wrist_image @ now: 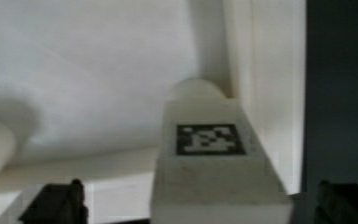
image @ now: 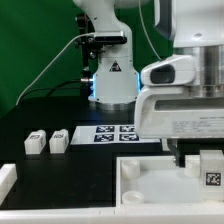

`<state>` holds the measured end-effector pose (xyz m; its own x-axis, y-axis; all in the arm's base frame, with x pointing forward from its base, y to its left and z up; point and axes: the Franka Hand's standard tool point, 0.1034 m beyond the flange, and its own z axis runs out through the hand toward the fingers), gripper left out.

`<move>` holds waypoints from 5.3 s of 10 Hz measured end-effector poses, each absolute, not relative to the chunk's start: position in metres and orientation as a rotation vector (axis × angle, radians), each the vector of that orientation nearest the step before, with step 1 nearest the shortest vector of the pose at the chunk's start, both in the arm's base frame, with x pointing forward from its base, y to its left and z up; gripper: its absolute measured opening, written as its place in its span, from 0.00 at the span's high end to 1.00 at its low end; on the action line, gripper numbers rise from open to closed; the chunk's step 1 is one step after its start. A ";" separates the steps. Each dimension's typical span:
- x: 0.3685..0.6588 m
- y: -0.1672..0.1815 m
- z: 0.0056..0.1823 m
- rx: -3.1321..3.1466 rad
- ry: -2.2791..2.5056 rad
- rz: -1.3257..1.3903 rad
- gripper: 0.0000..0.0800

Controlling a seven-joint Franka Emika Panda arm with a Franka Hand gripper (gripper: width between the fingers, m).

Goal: Assemble one leg

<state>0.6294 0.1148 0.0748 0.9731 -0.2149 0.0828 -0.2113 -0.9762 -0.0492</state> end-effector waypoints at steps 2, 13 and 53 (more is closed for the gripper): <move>0.629 0.115 0.075 -3.059 0.467 -0.132 0.44; 0.629 0.119 0.073 -1.919 2.336 0.003 0.63; 0.625 0.135 0.093 -1.833 2.431 0.023 0.19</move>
Offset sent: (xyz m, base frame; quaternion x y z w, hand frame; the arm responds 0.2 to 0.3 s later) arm 0.0000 0.0000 0.0000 0.0000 0.0000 0.2667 0.9638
